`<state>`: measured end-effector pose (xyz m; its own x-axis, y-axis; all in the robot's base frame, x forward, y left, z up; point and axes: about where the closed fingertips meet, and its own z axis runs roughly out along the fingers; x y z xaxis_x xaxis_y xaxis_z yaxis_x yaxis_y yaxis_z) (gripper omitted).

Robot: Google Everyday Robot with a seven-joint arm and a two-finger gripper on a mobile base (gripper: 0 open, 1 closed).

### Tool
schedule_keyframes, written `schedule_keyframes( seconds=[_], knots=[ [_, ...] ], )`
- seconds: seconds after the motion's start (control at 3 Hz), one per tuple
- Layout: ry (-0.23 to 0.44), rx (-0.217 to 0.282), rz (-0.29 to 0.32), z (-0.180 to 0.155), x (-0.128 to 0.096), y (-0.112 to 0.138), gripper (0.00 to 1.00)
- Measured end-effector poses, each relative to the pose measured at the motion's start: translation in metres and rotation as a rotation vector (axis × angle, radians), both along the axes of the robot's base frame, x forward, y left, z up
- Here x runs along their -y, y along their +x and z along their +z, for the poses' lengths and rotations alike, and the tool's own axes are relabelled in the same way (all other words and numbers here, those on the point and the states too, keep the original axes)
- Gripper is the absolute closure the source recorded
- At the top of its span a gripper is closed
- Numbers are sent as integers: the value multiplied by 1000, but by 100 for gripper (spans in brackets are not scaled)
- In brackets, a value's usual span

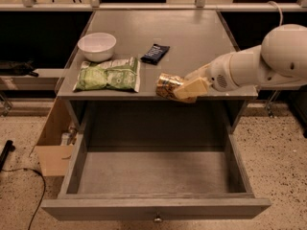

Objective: Pick orange can from top drawer and place on counter

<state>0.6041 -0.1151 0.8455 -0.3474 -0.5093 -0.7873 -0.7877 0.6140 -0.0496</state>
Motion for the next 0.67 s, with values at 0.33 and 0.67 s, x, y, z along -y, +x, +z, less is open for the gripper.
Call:
schedule_keyframes(
  seconds=[0.33,0.67],
  knots=[
    [-1,4,-45,36,31,22,100],
    [-15,6,-45,35,31,22,100]
  ],
)
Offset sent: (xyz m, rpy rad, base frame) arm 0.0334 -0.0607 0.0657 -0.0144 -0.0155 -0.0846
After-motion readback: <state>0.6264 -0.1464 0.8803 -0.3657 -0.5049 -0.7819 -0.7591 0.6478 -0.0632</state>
